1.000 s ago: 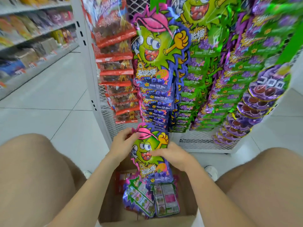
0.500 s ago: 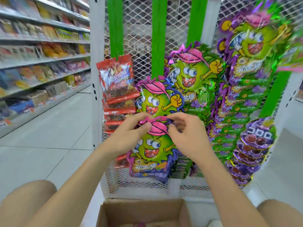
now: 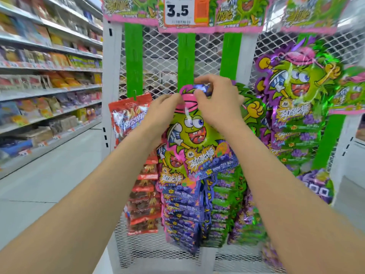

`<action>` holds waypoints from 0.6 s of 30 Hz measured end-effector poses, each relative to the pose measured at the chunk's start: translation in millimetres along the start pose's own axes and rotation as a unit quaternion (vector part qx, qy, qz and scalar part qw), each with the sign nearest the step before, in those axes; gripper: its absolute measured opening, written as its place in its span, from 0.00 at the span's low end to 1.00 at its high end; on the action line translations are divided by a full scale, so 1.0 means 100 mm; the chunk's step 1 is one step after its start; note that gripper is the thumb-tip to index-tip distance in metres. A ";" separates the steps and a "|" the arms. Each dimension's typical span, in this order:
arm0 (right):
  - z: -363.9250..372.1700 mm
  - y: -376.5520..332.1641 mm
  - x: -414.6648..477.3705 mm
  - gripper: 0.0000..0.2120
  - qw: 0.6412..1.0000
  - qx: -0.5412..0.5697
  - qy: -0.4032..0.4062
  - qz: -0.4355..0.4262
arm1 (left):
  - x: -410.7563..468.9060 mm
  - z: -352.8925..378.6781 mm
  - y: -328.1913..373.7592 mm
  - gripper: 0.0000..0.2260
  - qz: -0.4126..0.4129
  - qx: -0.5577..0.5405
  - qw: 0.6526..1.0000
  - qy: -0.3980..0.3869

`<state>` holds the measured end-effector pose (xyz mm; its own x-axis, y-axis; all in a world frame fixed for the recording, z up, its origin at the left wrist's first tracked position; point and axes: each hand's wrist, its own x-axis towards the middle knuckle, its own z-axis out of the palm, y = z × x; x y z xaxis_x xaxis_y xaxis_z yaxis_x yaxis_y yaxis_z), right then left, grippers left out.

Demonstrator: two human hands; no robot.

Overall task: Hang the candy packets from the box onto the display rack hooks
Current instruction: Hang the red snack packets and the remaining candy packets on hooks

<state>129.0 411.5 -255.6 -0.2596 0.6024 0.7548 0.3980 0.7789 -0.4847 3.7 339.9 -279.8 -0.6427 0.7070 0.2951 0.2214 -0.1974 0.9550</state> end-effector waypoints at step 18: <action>0.21 0.23 -0.18 0.06 0.998 0.035 -0.040 0.024 | -0.16 -0.09 -0.03 0.10 0.104 0.138 0.985 -0.024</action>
<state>123.7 422.3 -289.3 -0.3114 0.6498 0.6934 0.3498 0.7568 -0.5522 6.3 323.3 -287.2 -0.5286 0.7032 0.4755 0.5391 -0.1546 0.8279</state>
